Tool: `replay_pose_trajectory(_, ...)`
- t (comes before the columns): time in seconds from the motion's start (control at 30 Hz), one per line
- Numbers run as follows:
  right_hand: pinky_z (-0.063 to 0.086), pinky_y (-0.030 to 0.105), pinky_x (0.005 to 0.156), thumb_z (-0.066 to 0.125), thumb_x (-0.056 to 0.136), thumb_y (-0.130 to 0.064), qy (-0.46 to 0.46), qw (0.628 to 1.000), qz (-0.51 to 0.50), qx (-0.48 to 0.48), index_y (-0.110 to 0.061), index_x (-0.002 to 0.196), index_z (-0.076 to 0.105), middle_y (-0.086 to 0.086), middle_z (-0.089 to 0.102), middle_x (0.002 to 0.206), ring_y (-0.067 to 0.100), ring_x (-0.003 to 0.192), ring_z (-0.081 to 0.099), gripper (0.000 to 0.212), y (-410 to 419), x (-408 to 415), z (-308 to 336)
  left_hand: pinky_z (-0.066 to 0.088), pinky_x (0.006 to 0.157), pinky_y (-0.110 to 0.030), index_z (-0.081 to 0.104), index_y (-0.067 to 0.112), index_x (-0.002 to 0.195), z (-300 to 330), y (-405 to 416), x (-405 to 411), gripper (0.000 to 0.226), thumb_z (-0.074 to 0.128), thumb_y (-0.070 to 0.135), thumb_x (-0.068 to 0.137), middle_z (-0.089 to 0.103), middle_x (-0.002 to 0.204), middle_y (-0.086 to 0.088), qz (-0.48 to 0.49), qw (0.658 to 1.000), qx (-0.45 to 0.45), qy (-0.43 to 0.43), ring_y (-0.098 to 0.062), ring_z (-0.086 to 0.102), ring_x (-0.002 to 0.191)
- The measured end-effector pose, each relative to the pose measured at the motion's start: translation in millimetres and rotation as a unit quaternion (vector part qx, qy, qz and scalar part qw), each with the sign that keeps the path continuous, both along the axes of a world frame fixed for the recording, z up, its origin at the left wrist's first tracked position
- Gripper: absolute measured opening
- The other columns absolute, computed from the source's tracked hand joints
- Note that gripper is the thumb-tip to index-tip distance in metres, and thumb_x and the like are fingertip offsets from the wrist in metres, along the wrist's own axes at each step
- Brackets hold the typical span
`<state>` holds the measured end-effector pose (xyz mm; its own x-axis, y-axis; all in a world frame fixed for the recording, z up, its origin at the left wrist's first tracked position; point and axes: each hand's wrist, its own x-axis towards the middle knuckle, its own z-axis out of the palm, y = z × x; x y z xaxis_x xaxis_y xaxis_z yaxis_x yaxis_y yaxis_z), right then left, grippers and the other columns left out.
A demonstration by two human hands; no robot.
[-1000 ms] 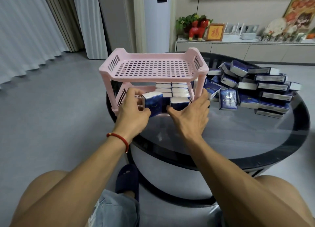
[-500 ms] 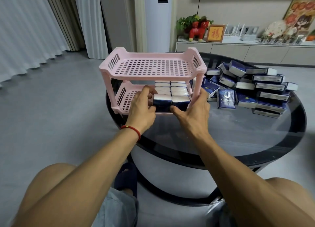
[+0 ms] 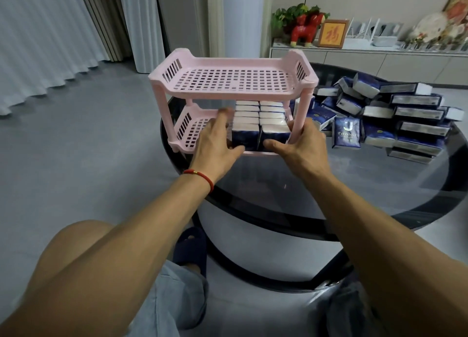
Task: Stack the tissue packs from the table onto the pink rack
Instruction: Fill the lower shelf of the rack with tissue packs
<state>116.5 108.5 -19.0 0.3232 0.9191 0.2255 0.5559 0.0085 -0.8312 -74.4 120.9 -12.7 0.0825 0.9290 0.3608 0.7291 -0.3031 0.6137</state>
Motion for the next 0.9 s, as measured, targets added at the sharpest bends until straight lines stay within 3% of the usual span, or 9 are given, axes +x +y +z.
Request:
replay_pose_trajectory(0.07, 0.047, 0.053, 0.106, 0.093, 0.054, -0.056, 0.011, 0.999, 0.046, -0.009, -0.031, 0.129, 0.048, -0.002, 0.057, 0.131, 0.022, 0.124, 0.055, 0.091, 2, 6, 6, 0.042, 0.116, -0.044, 0.034, 0.016, 0.153, 4, 11, -2, 0.093, 0.088, 0.029, 0.078, 0.052, 0.148, -0.009, 0.002, 0.998, -0.06, 0.02, -0.026, 0.049, 0.137)
replay_pose_trajectory(0.17, 0.037, 0.033, 0.115, 0.095, 0.066, -0.031, 0.047, 0.983, 0.172, -0.05, -0.021, 0.152, 0.041, -0.011, 0.05, 0.147, 0.007, 0.134, 0.045, 0.102, 4, 20, 14, 0.042, 0.117, -0.039, 0.034, 0.018, 0.156, 10, 31, -7, 0.102, 0.091, 0.03, 0.072, 0.052, 0.152, -0.001, -0.052, 0.988, -0.142, 0.018, -0.022, 0.05, 0.138)
replay_pose_trajectory(0.27, 0.038, 0.009, 0.098, 0.089, 0.075, -0.022, 0.041, 0.976, 0.203, -0.07, -0.017, 0.155, 0.038, -0.003, 0.046, 0.155, 0.0, 0.127, 0.042, 0.095, 5, 28, 13, 0.04, 0.116, -0.032, 0.042, 0.02, 0.152, 15, 42, -11, 0.093, 0.09, 0.017, 0.073, 0.059, 0.143, 0.002, -0.12, 0.975, -0.186, -0.007, -0.017, 0.055, 0.132)
replay_pose_trajectory(0.33, 0.037, 0.002, 0.085, 0.088, 0.077, -0.02, 0.045, 0.978, 0.192, -0.061, -0.016, 0.154, 0.04, -0.003, 0.048, 0.153, 0.0, 0.123, 0.043, 0.091, 7, 28, 10, 0.039, 0.112, -0.024, 0.045, 0.019, 0.15, 18, 46, -12, 0.087, 0.088, 0.011, 0.076, 0.061, 0.141, 0.002, -0.152, 0.968, -0.197, -0.012, -0.014, 0.055, 0.129)
replay_pose_trajectory(0.47, 0.039, 0.019, 0.105, 0.091, 0.072, -0.028, 0.047, 0.98, 0.187, -0.058, -0.019, 0.152, 0.043, -0.004, 0.049, 0.152, 0.006, 0.131, 0.047, 0.094, 13, 31, 8, 0.038, 0.108, -0.021, 0.044, 0.02, 0.151, 19, 52, -14, 0.089, 0.09, 0.015, 0.075, 0.06, 0.143, 0.004, -0.173, 0.965, -0.199, 0.001, -0.013, 0.054, 0.131)
replay_pose_trajectory(0.57, 0.038, 0.016, 0.101, 0.092, 0.071, -0.028, 0.037, 0.978, 0.193, -0.068, -0.021, 0.155, 0.037, -0.003, 0.043, 0.157, 0.007, 0.132, 0.044, 0.101, 13, 33, 8, 0.036, 0.113, -0.022, 0.04, 0.024, 0.154, 18, 53, -18, 0.095, 0.091, 0.02, 0.074, 0.056, 0.147, 0.006, -0.177, 0.963, -0.202, 0.006, -0.011, 0.05, 0.135)
replay_pose_trajectory(0.67, 0.037, 0.035, 0.116, 0.094, 0.067, -0.034, 0.031, 0.976, 0.203, -0.076, -0.026, 0.156, 0.034, -0.004, 0.038, 0.159, 0.013, 0.141, 0.04, 0.108, 10, 37, 9, 0.039, 0.107, -0.011, 0.037, 0.023, 0.156, 19, 48, -19, 0.098, 0.091, 0.018, 0.074, 0.053, 0.15, 0.006, -0.176, 0.963, -0.204, 0.0, -0.009, 0.049, 0.135)
replay_pose_trajectory(0.8, 0.04, 0.043, 0.113, 0.09, 0.073, -0.036, -0.023, 0.979, 0.187, -0.078, -0.028, 0.147, 0.047, -0.006, 0.049, 0.15, 0.012, 0.131, 0.045, 0.086, -3, 48, 18, 0.037, 0.119, -0.035, 0.035, 0.026, 0.155, 23, 31, -19, 0.099, 0.091, 0.032, 0.074, 0.051, 0.153, 0.005, -0.121, 0.974, -0.187, 0.046, -0.018, 0.048, 0.14)
replay_pose_trajectory(0.9, 0.046, 0.036, 0.1, 0.085, 0.08, -0.035, -0.128, 0.98, 0.144, -0.056, -0.024, 0.14, 0.055, -0.006, 0.058, 0.133, 0.011, 0.117, 0.053, 0.068, -13, 58, 20, 0.04, 0.111, -0.035, 0.034, 0.02, 0.152, 29, 4, -14, 0.086, 0.083, 0.033, 0.082, 0.054, 0.147, -0.004, -0.056, 0.984, -0.132, 0.106, -0.026, 0.052, 0.134)
